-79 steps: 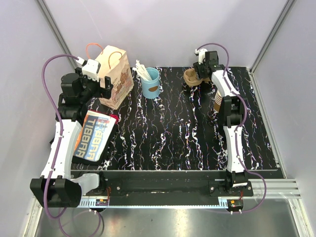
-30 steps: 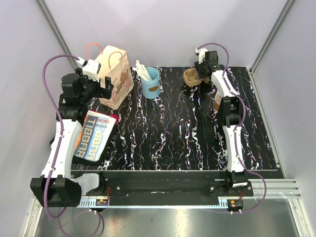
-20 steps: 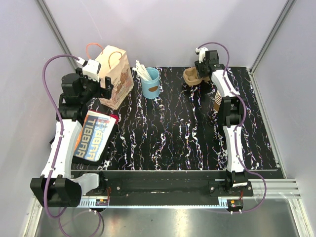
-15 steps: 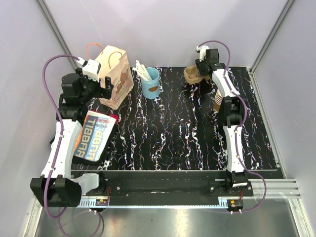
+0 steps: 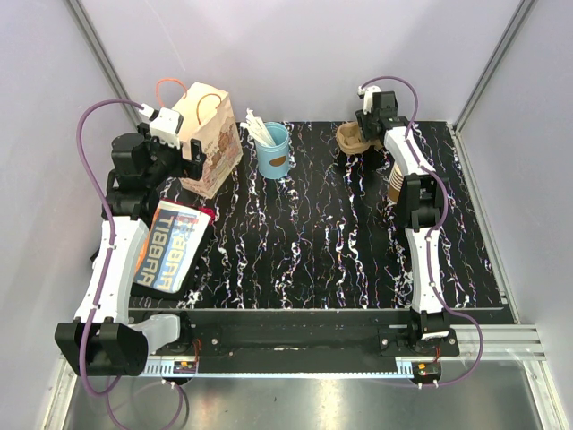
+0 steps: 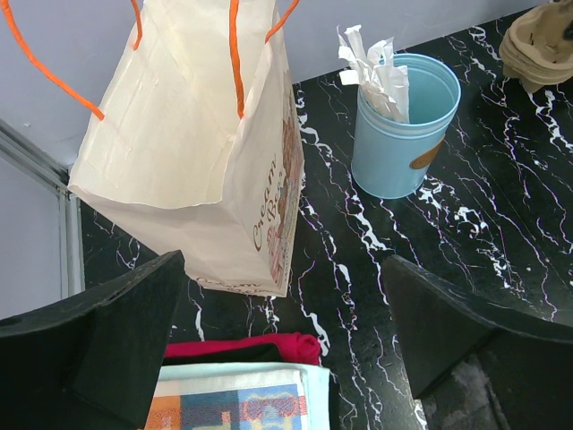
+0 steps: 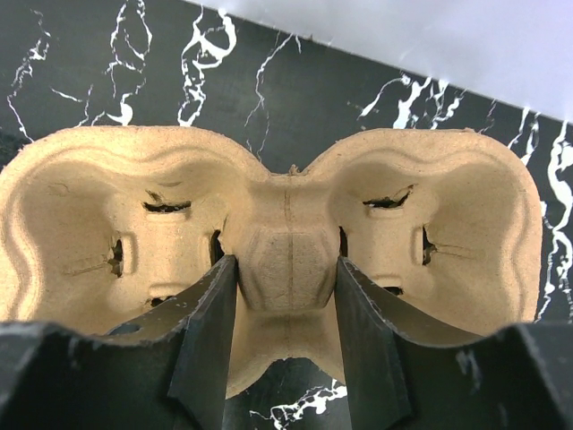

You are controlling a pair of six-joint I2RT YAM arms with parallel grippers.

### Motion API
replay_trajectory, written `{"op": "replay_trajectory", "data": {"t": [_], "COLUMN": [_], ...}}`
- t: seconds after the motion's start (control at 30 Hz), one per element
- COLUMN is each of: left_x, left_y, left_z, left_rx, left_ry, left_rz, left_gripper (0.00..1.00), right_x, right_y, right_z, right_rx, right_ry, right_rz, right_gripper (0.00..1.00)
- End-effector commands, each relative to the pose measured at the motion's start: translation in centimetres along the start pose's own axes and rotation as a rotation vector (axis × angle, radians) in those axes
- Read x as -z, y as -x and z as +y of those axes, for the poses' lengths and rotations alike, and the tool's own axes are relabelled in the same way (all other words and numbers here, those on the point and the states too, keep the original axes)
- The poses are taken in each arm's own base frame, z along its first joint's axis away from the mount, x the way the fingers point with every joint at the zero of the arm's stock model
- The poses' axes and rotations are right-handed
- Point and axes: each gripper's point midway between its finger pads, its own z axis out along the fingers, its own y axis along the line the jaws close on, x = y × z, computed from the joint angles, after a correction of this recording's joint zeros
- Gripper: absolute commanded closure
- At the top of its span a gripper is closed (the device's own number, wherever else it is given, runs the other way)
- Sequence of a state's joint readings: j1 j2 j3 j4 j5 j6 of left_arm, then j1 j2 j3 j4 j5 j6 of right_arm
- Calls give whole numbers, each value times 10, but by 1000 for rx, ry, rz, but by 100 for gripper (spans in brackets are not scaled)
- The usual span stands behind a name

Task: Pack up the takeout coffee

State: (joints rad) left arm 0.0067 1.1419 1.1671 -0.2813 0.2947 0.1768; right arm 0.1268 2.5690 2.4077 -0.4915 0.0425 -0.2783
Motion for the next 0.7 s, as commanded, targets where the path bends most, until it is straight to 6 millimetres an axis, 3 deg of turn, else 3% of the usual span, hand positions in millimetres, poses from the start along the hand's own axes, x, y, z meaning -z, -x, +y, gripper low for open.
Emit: {"op": "replay_trajectory", "data": {"t": [0.0, 0.33, 0.47, 0.67], "left_x": [0, -2, -2, -2], "left_y": [19, 18, 18, 18], "left_z": [-2, -2, -2, -1], "left_rx": [-13, -15, -15, -11], "left_ry": [-14, -13, -13, -12], "left_rz": [-73, -69, -69, -67], "left_gripper": [1, 1, 1, 1], "right_x": [39, 30, 26, 23], "right_y": [66, 56, 52, 49], "right_z": [-16, -14, -13, -13], "right_rx": [-33, -31, -30, -24], "right_ry": [-34, -34, -31, -32], "right_rz": [-163, -143, -134, -129], "right_gripper": [49, 40, 45, 44]}}
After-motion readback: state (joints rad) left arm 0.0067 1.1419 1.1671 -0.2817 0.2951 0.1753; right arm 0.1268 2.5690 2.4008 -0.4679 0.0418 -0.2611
